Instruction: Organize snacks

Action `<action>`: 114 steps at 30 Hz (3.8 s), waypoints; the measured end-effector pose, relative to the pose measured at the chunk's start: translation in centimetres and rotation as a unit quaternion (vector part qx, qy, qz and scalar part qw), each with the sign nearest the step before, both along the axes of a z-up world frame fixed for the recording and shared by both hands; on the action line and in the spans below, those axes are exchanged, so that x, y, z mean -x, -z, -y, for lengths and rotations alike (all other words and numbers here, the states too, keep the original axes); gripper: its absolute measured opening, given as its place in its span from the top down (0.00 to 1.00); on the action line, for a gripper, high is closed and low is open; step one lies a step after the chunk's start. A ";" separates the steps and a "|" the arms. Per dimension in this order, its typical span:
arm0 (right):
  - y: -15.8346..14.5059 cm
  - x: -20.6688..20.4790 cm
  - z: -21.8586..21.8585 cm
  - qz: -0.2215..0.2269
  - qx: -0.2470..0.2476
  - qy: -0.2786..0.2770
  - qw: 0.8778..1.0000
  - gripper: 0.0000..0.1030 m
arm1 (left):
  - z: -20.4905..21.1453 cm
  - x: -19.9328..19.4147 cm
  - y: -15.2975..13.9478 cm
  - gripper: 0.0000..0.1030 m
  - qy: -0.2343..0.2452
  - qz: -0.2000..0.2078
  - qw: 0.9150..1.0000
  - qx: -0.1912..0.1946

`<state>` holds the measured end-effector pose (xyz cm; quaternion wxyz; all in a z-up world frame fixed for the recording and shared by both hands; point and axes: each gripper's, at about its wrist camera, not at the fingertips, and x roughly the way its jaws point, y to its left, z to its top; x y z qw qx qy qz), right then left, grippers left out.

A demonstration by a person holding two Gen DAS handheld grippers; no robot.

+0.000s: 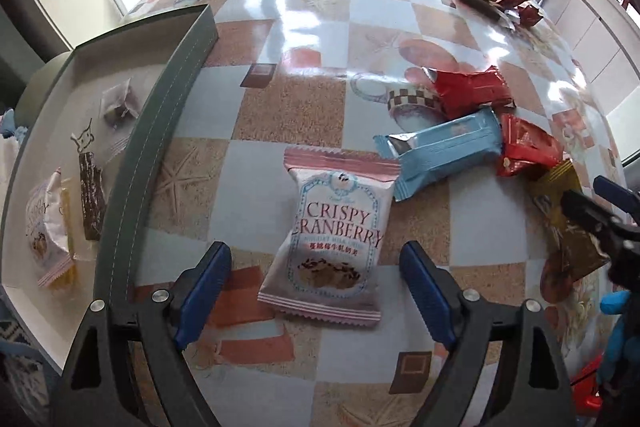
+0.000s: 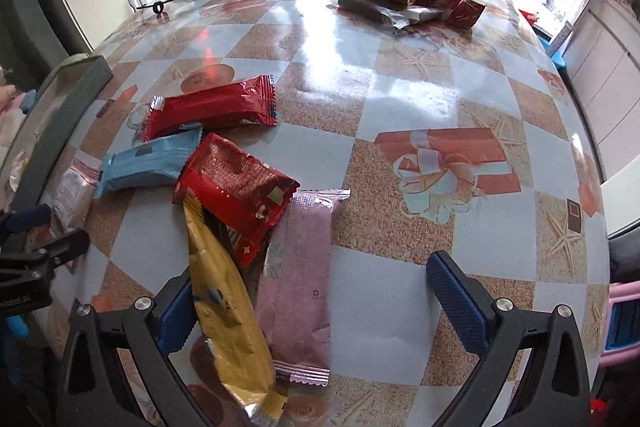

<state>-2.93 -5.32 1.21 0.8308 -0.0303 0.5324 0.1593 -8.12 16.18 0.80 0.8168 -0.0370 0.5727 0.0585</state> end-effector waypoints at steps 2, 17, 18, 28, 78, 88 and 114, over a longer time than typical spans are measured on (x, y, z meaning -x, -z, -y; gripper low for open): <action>-1.4 -0.2 1.3 0.007 -0.022 0.014 1.000 0.00 | 0.3 -0.4 0.3 0.09 0.006 0.003 1.000 -0.003; -2.4 3.3 -4.4 0.038 0.065 -0.123 0.990 0.00 | 0.3 -0.6 0.7 0.03 0.016 0.010 1.000 0.002; -2.2 3.7 -5.3 0.043 0.077 -0.137 0.987 0.00 | 0.3 -0.6 0.7 0.03 0.019 0.010 1.000 0.002; 0.5 4.6 -6.9 -0.001 0.066 -0.159 0.985 0.37 | 0.0 -0.4 0.7 0.04 0.024 0.005 1.000 0.004; 0.2 3.5 -15.1 -0.044 0.071 -0.194 0.977 0.57 | -12.5 4.8 -7.0 0.59 -0.043 0.126 0.989 0.061; -4.0 2.8 -18.1 -0.045 -0.032 -0.202 0.978 0.77 | -16.0 5.2 -7.4 0.59 -0.070 0.137 0.986 0.059; -3.7 -0.5 -33.2 -0.103 -0.080 -0.233 0.964 0.57 | -20.9 5.1 -4.5 0.22 -0.110 0.125 0.985 0.041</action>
